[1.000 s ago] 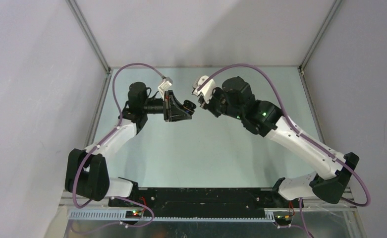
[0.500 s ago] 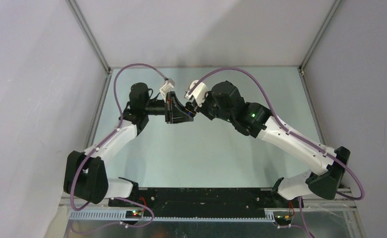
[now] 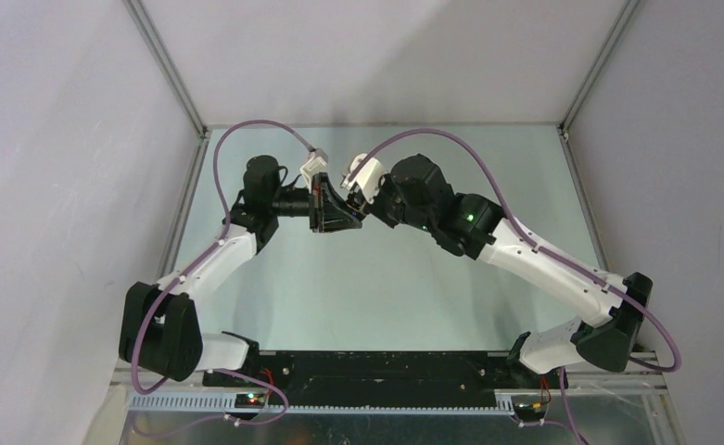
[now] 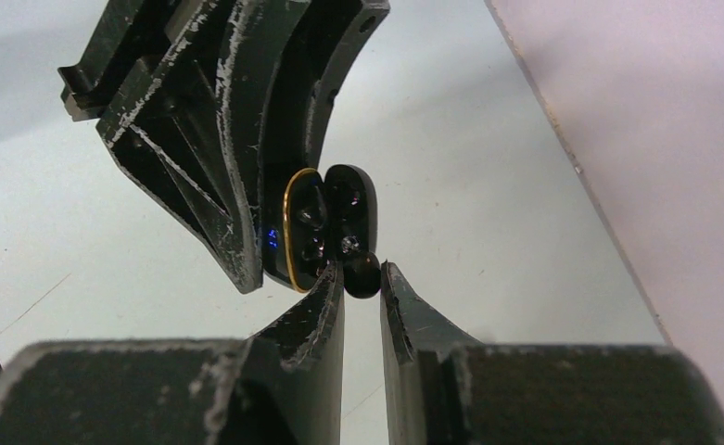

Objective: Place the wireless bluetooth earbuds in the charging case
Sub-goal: Insert the left earbud into the left side groove of the charging case, then open the charging case with the earbuds at the center of the board.

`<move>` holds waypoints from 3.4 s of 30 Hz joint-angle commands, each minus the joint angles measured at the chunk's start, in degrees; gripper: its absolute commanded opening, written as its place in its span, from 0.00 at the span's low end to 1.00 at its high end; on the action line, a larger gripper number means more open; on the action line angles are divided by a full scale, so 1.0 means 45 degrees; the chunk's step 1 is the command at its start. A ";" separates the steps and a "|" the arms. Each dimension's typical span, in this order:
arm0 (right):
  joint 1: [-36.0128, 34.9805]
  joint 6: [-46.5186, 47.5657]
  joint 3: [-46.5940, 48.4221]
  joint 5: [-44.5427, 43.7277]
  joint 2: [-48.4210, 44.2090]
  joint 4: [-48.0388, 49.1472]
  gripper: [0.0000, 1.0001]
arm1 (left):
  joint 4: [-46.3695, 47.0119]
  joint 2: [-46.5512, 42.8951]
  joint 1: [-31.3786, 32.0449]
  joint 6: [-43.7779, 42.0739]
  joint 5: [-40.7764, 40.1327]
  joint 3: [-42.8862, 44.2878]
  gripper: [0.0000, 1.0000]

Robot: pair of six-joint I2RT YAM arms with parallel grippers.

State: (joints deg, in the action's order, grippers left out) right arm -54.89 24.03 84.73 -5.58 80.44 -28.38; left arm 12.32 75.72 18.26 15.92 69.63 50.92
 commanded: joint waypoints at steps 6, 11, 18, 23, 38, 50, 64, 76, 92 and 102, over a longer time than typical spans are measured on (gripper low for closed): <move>-0.0475 0.0040 -0.0094 -0.0443 0.0611 0.0655 0.06 | 0.0056 -0.0503 0.0100 -0.0352 0.0073 0.0115 0.00; -0.0496 0.0127 -0.0156 -0.0504 0.0629 0.0674 0.06 | 0.0072 -0.0537 0.0085 -0.0403 0.0089 0.0087 0.00; -0.0492 -0.0093 -0.0002 -0.0010 0.0508 0.0177 0.10 | 0.0025 -0.0512 0.0088 -0.0493 0.0114 0.0091 0.00; -0.0495 -0.0354 0.0317 0.0587 0.0495 -0.0294 0.26 | -0.0149 -0.0526 0.0089 -0.0659 0.0124 0.0127 0.00; -0.0006 -0.0991 0.0801 0.2281 0.0037 -0.0954 0.52 | -0.0728 -0.0654 0.0083 -0.1234 0.0104 0.0261 0.00; 0.0133 -0.1115 0.0729 0.2673 0.0015 -0.0977 0.56 | -0.0833 -0.0830 0.0087 -0.1410 0.0048 0.0227 0.00; 0.0131 -0.1073 0.0666 0.2556 -0.0038 -0.0921 0.58 | -0.0806 -0.1062 0.0130 -0.1486 -0.0023 0.0137 0.00; 0.0425 -0.1398 0.0872 0.3847 -0.0150 -0.1173 0.63 | -0.0794 -0.1095 0.0183 -0.1545 -0.0026 0.0082 0.00; 0.1746 -0.1734 0.0815 0.5068 -0.1584 -0.1166 0.67 | -0.2563 -0.1302 0.0515 -0.3410 0.0190 0.0386 0.00; 0.1392 -0.1539 -0.0427 0.2246 -0.0946 0.0375 0.67 | -0.5330 -0.1333 0.1063 -0.6255 0.0784 0.0930 0.00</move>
State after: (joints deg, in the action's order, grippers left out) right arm -47.48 16.99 84.38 10.74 74.37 -30.76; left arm -5.78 71.18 21.96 -4.21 69.84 51.51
